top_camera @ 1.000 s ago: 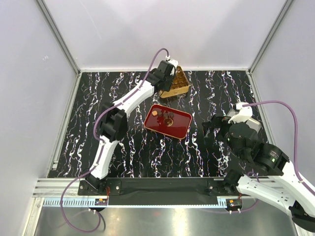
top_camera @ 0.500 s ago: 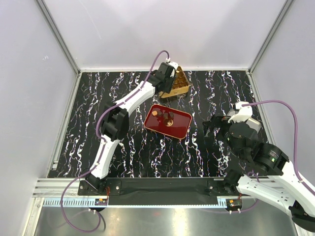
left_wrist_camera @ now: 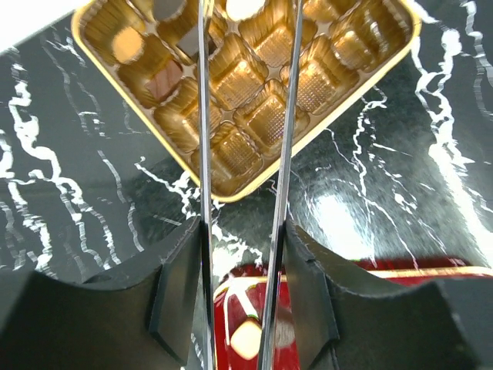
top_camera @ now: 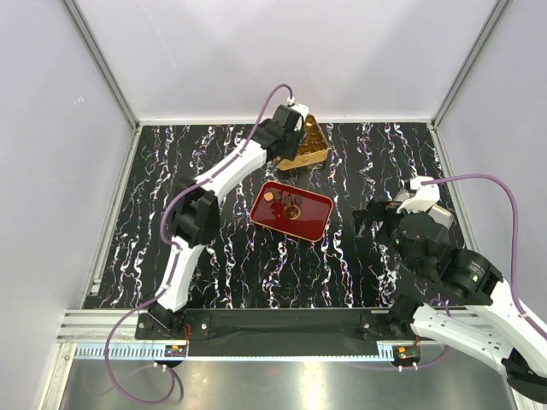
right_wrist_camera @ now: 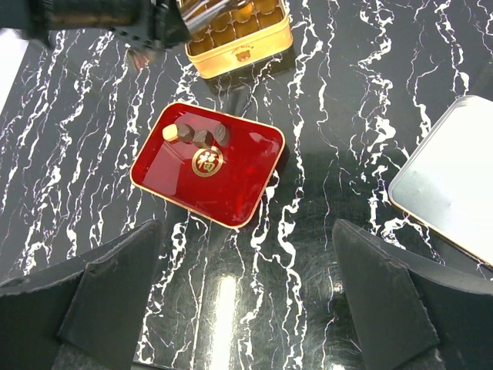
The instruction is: Pack the chocolate
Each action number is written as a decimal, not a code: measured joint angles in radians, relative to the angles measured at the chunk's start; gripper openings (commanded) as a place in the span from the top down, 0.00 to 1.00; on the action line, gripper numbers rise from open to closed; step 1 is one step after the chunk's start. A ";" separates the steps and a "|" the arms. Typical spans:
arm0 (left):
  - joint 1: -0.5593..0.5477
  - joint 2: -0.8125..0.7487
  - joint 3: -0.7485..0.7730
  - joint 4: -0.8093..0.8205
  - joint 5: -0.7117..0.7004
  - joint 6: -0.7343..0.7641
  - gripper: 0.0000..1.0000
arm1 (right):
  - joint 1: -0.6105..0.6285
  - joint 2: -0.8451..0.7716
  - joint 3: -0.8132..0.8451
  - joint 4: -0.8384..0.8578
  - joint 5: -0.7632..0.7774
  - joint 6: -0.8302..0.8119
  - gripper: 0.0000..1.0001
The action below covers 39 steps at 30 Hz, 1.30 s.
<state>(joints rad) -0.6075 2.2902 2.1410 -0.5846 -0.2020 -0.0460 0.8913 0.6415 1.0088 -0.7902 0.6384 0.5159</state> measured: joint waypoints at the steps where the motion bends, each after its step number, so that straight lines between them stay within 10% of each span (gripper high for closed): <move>1: -0.002 -0.023 -0.008 -0.005 0.000 0.002 0.53 | 0.000 0.000 0.001 0.000 0.000 0.000 0.00; 15: -0.138 -0.602 -0.366 -0.055 0.003 -0.130 0.58 | 0.000 -0.005 0.017 -0.011 -0.026 0.034 0.00; 39: -0.304 -0.627 -0.680 -0.187 -0.066 -0.371 0.59 | 0.000 -0.061 0.018 -0.077 -0.031 0.085 0.00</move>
<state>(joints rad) -0.9115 1.6634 1.4612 -0.7715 -0.2676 -0.4168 0.8913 0.5808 1.0264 -0.8669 0.6075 0.6006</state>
